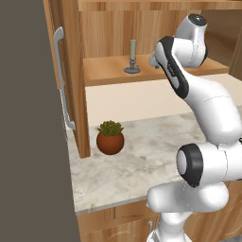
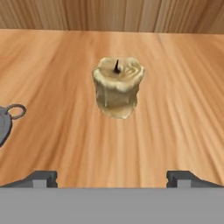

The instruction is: Pick the candle and candle from the dining table and place them in the open cabinet. Close the cabinet after placing the objects.

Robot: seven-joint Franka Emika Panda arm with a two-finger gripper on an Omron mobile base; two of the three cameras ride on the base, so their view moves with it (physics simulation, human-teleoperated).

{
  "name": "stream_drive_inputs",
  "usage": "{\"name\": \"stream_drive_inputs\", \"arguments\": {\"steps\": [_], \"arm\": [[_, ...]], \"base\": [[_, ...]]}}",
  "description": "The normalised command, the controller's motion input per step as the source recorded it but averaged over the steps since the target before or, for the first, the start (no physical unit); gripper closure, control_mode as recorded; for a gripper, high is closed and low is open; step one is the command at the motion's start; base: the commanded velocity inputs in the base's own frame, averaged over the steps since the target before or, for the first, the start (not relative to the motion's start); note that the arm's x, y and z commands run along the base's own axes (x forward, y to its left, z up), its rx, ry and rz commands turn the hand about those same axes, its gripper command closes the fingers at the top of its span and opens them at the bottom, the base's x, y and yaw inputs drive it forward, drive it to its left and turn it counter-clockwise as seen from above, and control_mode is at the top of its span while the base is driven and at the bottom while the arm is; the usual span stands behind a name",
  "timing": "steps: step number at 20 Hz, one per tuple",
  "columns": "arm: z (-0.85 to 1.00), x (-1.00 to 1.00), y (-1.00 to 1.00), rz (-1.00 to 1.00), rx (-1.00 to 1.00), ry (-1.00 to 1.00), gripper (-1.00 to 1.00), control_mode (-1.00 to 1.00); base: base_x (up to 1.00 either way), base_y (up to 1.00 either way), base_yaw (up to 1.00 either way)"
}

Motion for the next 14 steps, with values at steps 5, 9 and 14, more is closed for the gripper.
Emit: {"name": "stream_drive_inputs", "arguments": {"steps": [5, 9, 14], "arm": [[0.00, -0.59, 0.00, 0.00, 0.00, -0.07, -1.00, -1.00], [-0.05, -0.60, 0.00, 0.00, 0.00, -0.05, -1.00, -1.00], [-0.11, -0.59, 0.00, 0.00, 0.00, -0.06, -1.00, -1.00]], "base": [[0.00, 0.00, 0.00], [0.00, 0.00, 0.00], [0.00, 0.00, 0.00]]}}
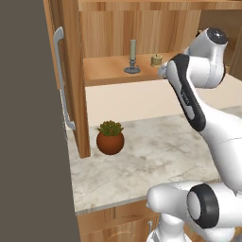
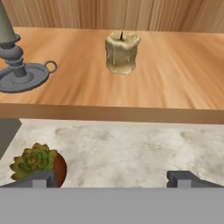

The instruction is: Pick the candle and candle from the dining table and place them in the open cabinet. Close the cabinet after placing the objects.

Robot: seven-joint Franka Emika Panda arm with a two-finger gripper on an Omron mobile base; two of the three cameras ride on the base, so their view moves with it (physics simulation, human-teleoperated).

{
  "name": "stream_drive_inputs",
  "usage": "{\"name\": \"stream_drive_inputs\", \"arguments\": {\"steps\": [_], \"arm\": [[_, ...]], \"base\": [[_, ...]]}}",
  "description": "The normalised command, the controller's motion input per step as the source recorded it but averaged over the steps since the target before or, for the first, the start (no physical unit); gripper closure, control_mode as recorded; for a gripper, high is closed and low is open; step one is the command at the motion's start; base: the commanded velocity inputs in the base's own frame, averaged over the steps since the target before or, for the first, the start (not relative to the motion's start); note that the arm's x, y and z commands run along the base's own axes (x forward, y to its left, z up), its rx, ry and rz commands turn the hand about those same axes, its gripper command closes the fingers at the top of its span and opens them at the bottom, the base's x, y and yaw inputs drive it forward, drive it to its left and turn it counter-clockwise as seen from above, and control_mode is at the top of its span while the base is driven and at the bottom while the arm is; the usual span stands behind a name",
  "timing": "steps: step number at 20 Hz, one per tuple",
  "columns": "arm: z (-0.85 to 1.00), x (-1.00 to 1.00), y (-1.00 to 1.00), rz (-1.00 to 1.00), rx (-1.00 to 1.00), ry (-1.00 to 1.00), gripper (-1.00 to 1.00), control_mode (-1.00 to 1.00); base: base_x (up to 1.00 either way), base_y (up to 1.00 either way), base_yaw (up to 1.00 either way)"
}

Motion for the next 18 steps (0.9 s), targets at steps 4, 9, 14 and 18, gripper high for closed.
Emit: {"name": "stream_drive_inputs", "arguments": {"steps": [4, 9, 14, 18], "arm": [[-0.08, -0.56, 0.00, 0.00, 0.00, -0.01, -1.00, -1.00], [-0.06, -0.41, 0.01, -0.01, 0.00, 0.04, -1.00, -1.00], [-0.04, -0.34, 0.01, -0.02, 0.00, 0.04, -1.00, -1.00], [-0.09, -0.35, 0.03, 0.00, 0.00, 0.00, -1.00, -1.00]], "base": [[0.00, 0.00, 0.00], [0.00, 0.00, 0.00], [0.00, 0.00, 0.00], [0.00, 0.00, 0.00]]}}
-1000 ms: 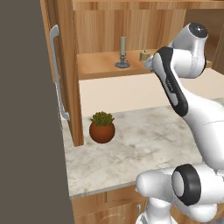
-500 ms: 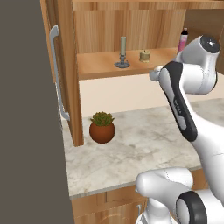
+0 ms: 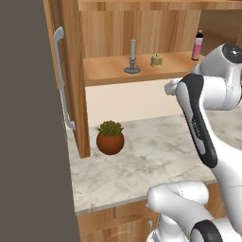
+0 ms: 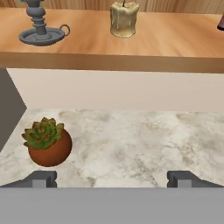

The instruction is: Pick the candle and candle from the dining table and place them in the open cabinet. Close the cabinet after placing the objects.

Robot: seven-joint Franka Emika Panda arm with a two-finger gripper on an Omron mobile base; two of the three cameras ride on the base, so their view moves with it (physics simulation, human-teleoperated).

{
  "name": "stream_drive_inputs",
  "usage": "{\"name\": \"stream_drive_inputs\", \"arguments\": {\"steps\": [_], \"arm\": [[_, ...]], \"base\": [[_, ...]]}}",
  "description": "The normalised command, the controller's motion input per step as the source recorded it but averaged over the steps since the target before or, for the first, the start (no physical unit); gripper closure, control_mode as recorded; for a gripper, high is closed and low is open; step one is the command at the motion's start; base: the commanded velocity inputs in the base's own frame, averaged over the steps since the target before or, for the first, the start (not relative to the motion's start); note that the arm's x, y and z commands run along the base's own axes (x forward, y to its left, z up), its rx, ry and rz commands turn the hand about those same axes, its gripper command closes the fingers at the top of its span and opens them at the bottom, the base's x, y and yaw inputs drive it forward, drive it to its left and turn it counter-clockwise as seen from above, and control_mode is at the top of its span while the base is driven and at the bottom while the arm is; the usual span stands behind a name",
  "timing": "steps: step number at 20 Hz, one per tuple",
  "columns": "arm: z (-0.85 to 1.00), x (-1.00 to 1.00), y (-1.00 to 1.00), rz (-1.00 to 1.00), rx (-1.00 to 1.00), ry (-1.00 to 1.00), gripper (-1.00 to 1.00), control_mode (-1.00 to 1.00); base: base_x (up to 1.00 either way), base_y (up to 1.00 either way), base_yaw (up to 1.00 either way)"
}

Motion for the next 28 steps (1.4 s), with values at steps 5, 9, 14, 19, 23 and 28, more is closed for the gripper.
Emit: {"name": "stream_drive_inputs", "arguments": {"steps": [5, 9, 14, 19, 23, 28], "arm": [[-0.10, -0.33, 0.01, 0.00, -0.02, 0.00, -1.00, -1.00], [-0.08, -0.35, 0.00, 0.00, 0.00, 0.00, -1.00, -1.00], [-0.06, -0.36, 0.02, -0.01, 0.00, 0.00, -1.00, -1.00], [0.00, -0.38, 0.04, -0.01, 0.11, 0.02, -1.00, -1.00], [0.00, -0.54, 0.04, 0.01, 0.04, -0.05, -1.00, -1.00], [0.01, -0.49, 0.12, 0.05, 0.02, -0.14, -1.00, -1.00]], "base": [[0.00, 0.00, 0.00], [0.00, 0.00, 0.00], [0.00, 0.00, 0.00], [0.00, 0.00, 0.00], [0.00, 0.00, 0.00], [0.00, 0.00, 0.00]]}}
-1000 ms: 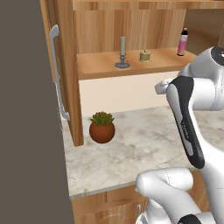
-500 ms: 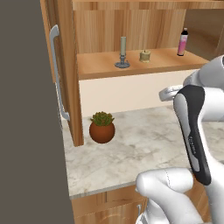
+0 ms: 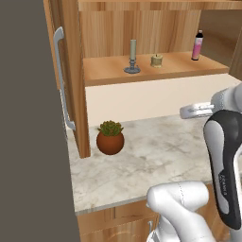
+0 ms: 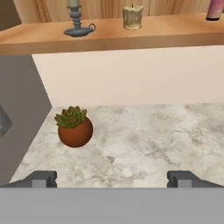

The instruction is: Pick the candle and candle from the dining table and place them in the open cabinet. Close the cabinet after placing the objects.

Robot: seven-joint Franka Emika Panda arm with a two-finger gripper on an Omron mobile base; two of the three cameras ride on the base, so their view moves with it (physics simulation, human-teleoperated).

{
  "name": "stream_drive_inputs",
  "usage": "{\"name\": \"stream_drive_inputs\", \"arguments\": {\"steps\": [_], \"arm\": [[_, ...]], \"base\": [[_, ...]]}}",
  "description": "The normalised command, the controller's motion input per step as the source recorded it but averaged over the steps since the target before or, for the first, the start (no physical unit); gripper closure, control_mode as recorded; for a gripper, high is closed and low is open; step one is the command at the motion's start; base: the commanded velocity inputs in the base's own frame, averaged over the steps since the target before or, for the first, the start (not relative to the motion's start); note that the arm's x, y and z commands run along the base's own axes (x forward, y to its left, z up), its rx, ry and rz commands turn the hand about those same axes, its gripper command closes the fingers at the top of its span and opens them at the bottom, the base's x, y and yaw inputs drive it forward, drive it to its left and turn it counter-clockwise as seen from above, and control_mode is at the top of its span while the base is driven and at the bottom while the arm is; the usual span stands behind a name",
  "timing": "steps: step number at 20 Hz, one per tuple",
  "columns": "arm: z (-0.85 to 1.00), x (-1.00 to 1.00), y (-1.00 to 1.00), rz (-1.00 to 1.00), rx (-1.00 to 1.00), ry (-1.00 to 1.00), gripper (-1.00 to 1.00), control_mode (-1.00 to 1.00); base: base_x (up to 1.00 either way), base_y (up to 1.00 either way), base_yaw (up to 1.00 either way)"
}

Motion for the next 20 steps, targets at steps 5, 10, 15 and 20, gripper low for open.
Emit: {"name": "stream_drive_inputs", "arguments": {"steps": [5, 10, 15, 20], "arm": [[0.04, -0.45, 0.13, 0.15, 0.00, -0.01, -1.00, -1.00], [0.08, -0.40, 0.24, 0.19, -0.03, -0.01, -1.00, -1.00], [0.12, -0.39, 0.24, 0.26, -0.05, -0.03, -1.00, -1.00], [0.11, -0.39, 0.31, 0.24, -0.05, -0.08, -1.00, -1.00]], "base": [[0.00, 0.00, 0.00], [0.00, 0.00, 0.00], [0.00, 0.00, 0.00], [0.00, 0.00, 0.00]]}}
